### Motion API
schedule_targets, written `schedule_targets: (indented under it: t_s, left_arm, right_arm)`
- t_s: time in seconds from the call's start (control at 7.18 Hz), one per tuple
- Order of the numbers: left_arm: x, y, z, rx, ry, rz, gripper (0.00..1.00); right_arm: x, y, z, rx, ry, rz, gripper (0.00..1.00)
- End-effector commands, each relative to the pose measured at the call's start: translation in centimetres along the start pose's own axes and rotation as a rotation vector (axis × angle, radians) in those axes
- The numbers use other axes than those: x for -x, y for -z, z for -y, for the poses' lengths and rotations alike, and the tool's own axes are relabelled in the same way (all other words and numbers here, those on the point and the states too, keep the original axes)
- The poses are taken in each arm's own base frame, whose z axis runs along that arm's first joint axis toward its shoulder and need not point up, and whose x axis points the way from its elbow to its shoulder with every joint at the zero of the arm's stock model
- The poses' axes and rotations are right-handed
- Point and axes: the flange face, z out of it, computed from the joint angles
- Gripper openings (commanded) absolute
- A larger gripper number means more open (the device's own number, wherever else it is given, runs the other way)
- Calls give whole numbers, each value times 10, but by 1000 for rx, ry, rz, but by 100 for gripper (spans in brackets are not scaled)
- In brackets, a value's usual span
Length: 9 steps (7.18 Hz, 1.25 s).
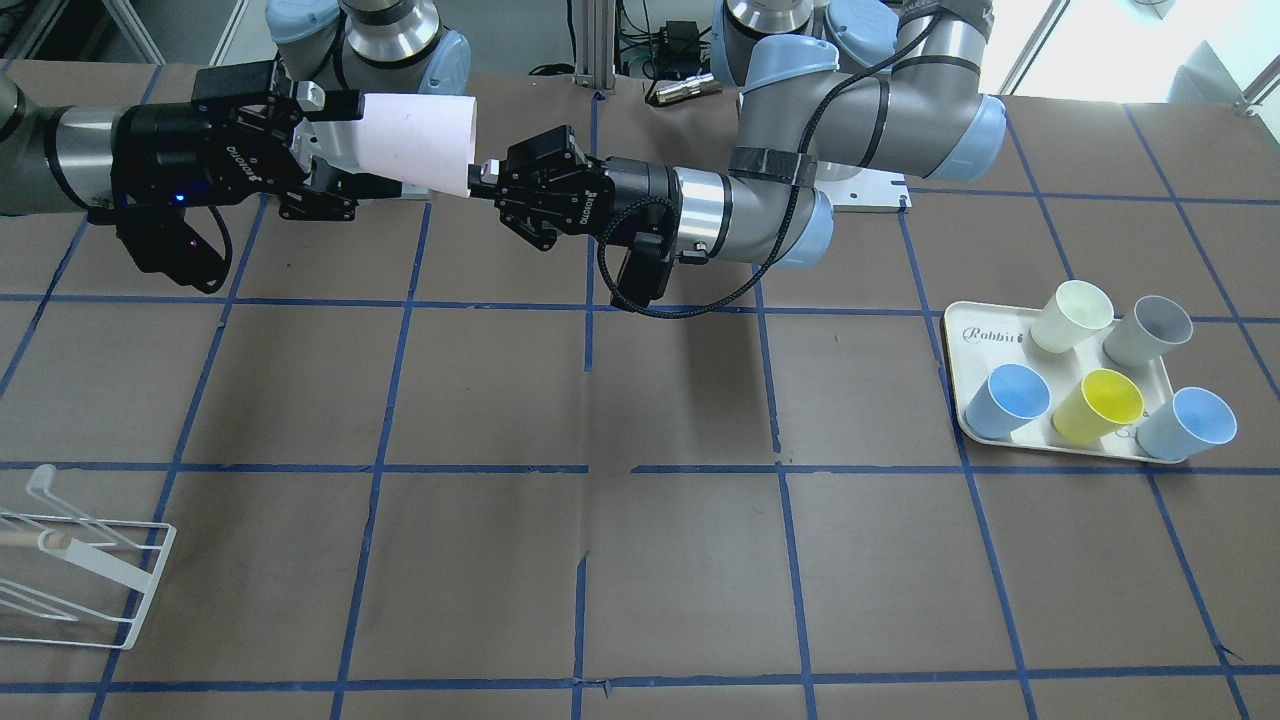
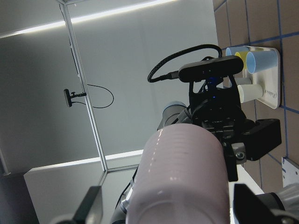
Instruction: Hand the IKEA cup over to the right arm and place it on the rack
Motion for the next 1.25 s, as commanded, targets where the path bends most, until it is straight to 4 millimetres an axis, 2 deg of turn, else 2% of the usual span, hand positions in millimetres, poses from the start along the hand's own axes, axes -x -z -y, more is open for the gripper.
schedule_targets:
  t_s: [0.0, 0.28, 0.7, 0.84, 0.97, 1.11]
  left_arm:
    - [2, 0, 1, -4, 5, -3, 0]
    - [2, 0, 0, -3, 5, -2, 0]
    - [2, 0, 0, -1, 2, -2, 0]
    - [2, 0, 0, 0, 3, -1, 4]
    - [3, 0, 1, -1, 3, -2, 56]
    - [1, -1, 0, 0, -1, -3, 80]
  right_arm:
    - [-1, -1, 1, 3, -3, -1, 75]
    - [-3, -1, 2, 3, -3, -1, 71]
    - [-7, 1, 6, 3, -8, 2, 71]
    - [-6, 1, 7, 3, -7, 1, 70]
    - [-6, 2, 8, 3, -1, -1, 69]
    - [-6, 2, 8, 2, 0, -2, 69]
